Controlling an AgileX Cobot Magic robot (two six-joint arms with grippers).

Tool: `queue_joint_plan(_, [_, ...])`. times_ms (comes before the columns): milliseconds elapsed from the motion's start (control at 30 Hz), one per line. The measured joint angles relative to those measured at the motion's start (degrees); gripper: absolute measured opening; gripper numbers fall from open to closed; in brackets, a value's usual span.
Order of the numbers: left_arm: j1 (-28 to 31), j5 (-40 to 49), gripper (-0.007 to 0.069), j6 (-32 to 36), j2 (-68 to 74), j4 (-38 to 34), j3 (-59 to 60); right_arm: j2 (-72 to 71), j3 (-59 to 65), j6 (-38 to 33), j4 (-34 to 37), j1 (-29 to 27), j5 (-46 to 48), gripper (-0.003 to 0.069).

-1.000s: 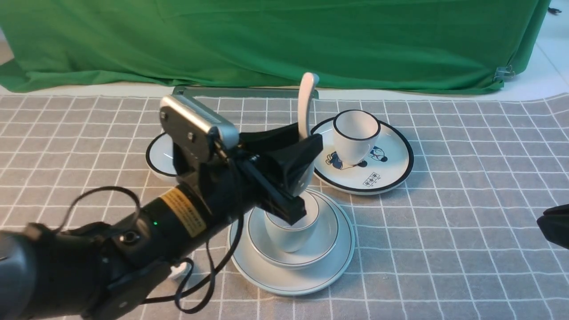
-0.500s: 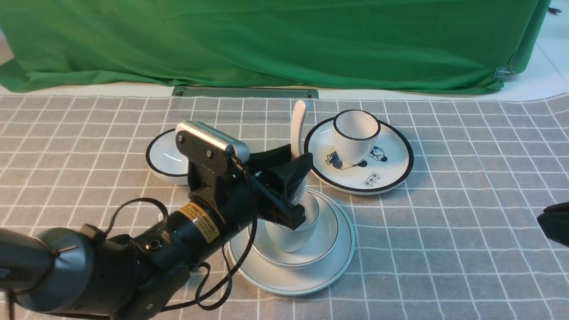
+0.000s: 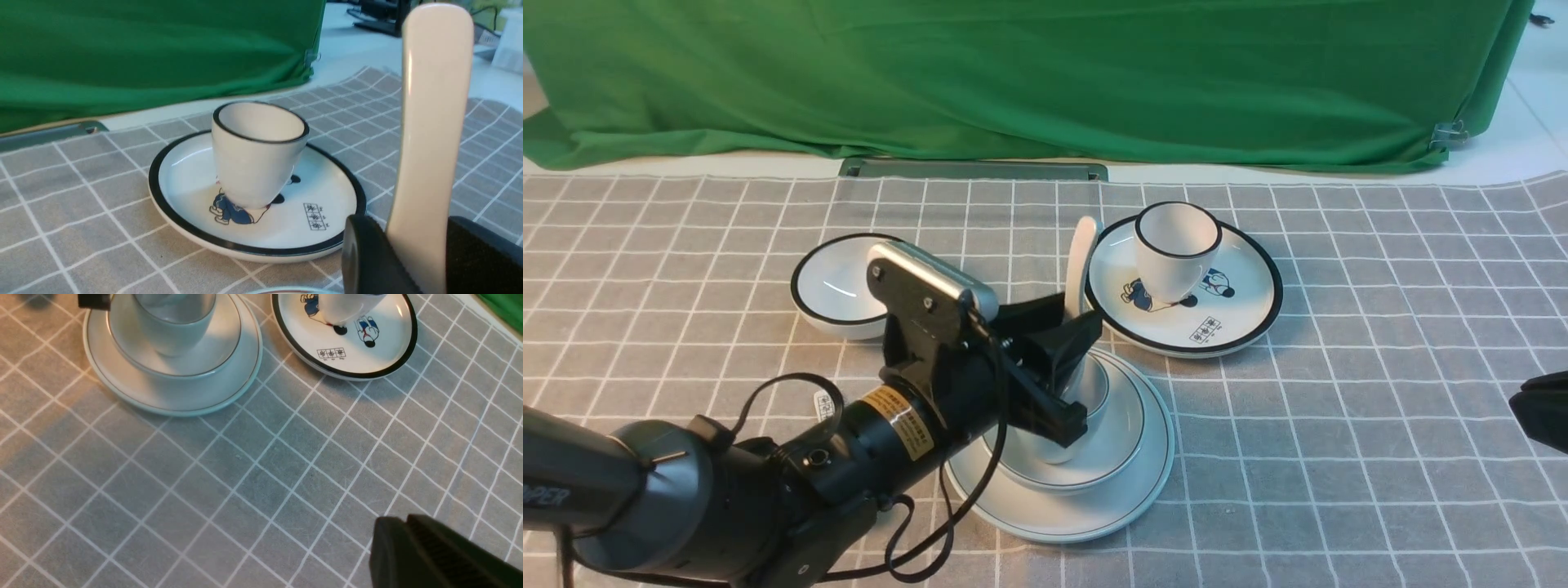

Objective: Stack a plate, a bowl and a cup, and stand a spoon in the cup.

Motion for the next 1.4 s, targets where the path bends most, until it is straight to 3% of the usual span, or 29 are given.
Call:
queue_joint_plan(400, [0.00, -0.01, 0.0321, 0.80, 0.00, 0.00, 0.00, 0.00, 0.00, -0.51, 0.00, 0.00, -0.07, 0.0070])
queue_joint_plan(667, [0.00, 1.70, 0.0318, -0.31, -3.92, 0.21, 0.55, 0.00, 0.00, -0.63, -0.18, 0.00, -0.07, 0.0070])
queue_joint_plan(833, [0.00, 12.90, 0.0242, -2.41, -12.00, 0.63, 0.82, 0.00, 0.00, -0.66, -0.31, 0.00, -0.19, 0.0070])
queue_joint_plan(967, [0.00, 32.05, 0.0086, -3.03, -27.55, 0.63, 0.86, 0.00, 0.00, -0.46, -0.38, 0.00, -0.31, 0.0070])
queue_joint_plan(1067, [0.00, 44.92, 0.0020, -3.03, -39.48, 0.76, 0.86, -0.05, 0.00, 0.43, -0.38, 0.00, 0.73, 0.0062])
queue_joint_plan(1200, [0.00, 57.89, 0.0008, -3.03, -54.80, 0.80, 2.50, -1.22, 0.06, 1.90, -0.38, 0.00, 2.98, 0.0021])
queue_joint_plan(1400, [0.00, 60.53, 0.0008, -3.03, -77.64, 0.75, 13.66, -4.58, 0.87, 7.68, -0.32, 0.00, 3.39, 0.0020])
